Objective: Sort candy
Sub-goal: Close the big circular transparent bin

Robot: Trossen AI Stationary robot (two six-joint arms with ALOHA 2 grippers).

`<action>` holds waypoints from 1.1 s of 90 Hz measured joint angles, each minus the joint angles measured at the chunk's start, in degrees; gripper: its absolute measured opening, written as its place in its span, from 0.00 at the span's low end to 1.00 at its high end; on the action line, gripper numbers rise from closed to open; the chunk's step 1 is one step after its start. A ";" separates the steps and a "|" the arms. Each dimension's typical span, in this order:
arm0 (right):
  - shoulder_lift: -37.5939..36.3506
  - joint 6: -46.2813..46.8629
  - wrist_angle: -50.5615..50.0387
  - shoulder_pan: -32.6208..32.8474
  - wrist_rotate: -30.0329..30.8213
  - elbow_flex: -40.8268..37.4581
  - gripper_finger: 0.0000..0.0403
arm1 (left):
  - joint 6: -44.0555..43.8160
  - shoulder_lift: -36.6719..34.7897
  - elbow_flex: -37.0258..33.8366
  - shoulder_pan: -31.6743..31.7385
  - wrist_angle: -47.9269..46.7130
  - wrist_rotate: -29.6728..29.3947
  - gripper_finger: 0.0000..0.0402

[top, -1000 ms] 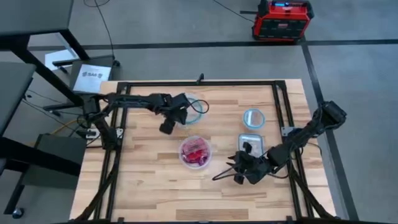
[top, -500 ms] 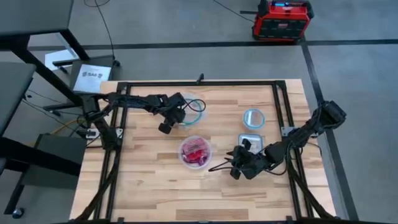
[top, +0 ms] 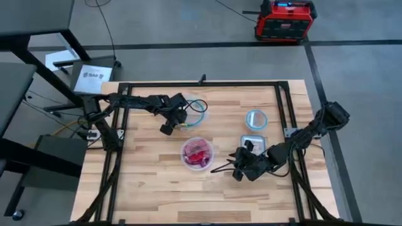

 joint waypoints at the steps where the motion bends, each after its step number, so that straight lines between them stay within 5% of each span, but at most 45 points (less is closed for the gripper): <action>1: 0.00 0.00 0.00 0.00 0.00 0.00 0.25 | 0.01 0.00 0.00 0.00 0.00 0.00 0.36; 60: 0.00 -0.07 -0.20 0.00 -0.02 0.00 0.25 | -1.46 0.00 0.00 0.00 -0.22 0.13 0.36; 99: 0.00 -0.07 -0.20 0.00 -0.04 0.00 0.25 | -1.49 0.04 0.00 0.00 -0.24 0.15 0.25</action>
